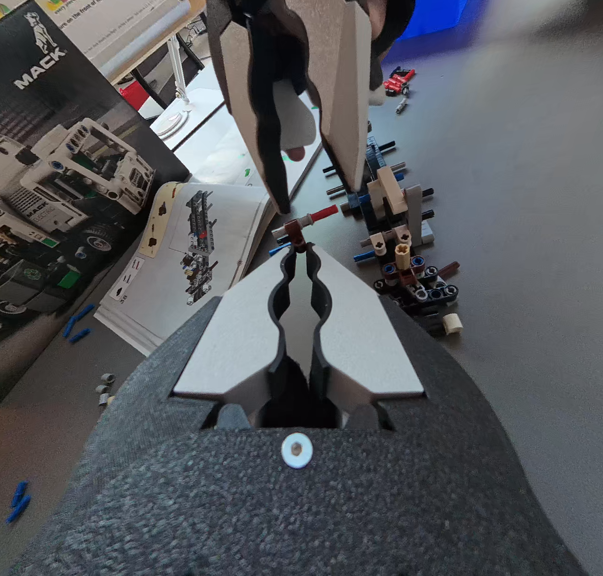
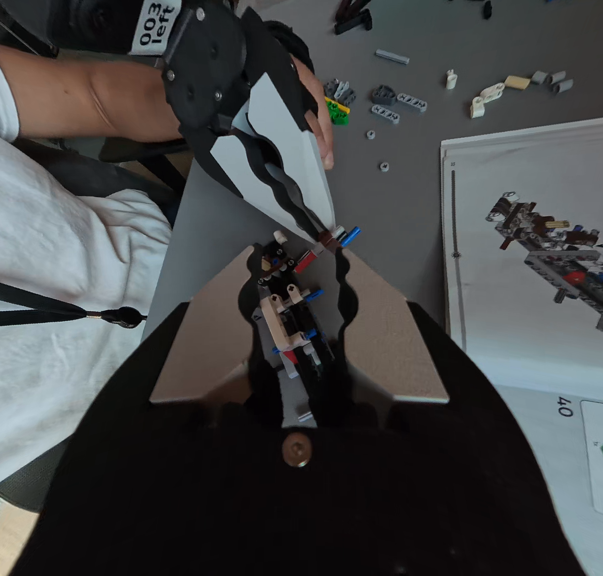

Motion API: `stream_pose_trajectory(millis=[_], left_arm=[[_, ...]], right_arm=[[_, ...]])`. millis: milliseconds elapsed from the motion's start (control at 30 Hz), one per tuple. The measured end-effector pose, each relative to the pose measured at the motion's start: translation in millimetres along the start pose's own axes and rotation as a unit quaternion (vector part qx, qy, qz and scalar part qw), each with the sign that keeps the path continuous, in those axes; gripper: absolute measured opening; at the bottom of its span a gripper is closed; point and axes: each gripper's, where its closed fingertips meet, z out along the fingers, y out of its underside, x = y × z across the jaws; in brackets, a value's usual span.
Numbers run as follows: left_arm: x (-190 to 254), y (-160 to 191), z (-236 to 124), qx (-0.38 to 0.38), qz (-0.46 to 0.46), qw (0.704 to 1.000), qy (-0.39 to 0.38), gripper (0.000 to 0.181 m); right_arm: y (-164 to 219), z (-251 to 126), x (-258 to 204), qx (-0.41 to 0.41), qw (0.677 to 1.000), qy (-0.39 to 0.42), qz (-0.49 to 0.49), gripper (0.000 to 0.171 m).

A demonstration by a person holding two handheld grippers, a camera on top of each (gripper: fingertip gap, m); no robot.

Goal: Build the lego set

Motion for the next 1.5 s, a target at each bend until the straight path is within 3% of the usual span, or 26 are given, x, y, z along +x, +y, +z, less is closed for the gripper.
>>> stream_pose_trajectory(millis=[167,200,233,333,533,1067,1267,1500], left_arm=[[-2,0,0,-0.007,0.022,1.000,-0.020,0.005],[-2,-1,0,-0.006,0.028,0.999,-0.026,0.004],[-3,-1,-1,-0.005,0.034,0.999,-0.034,0.004],[-9,0,0,-0.011,0.053,0.996,-0.067,0.003],[-17,-11,-9,0.010,0.053,0.990,-0.128,0.032],[5,-24,-16,0.044,0.104,0.987,-0.114,0.020],[9,-25,-15,0.046,0.127,0.985,-0.108,0.017],[17,-28,-17,0.059,0.141,0.984,-0.095,0.018]], right_arm=[[10,16,16,-0.022,0.997,0.074,0.029,0.023],[12,16,23,-0.021,0.994,0.098,0.038,0.010],[11,16,25,-0.007,0.993,0.103,0.048,0.007],[6,12,30,0.029,0.988,0.123,0.089,0.005],[-3,7,29,0.078,0.972,0.200,0.100,0.005],[-4,9,-3,0.169,0.959,0.183,0.132,0.013],[-3,9,-11,0.165,0.963,0.158,0.143,0.007],[1,8,-18,0.158,0.967,0.109,0.165,0.012]])
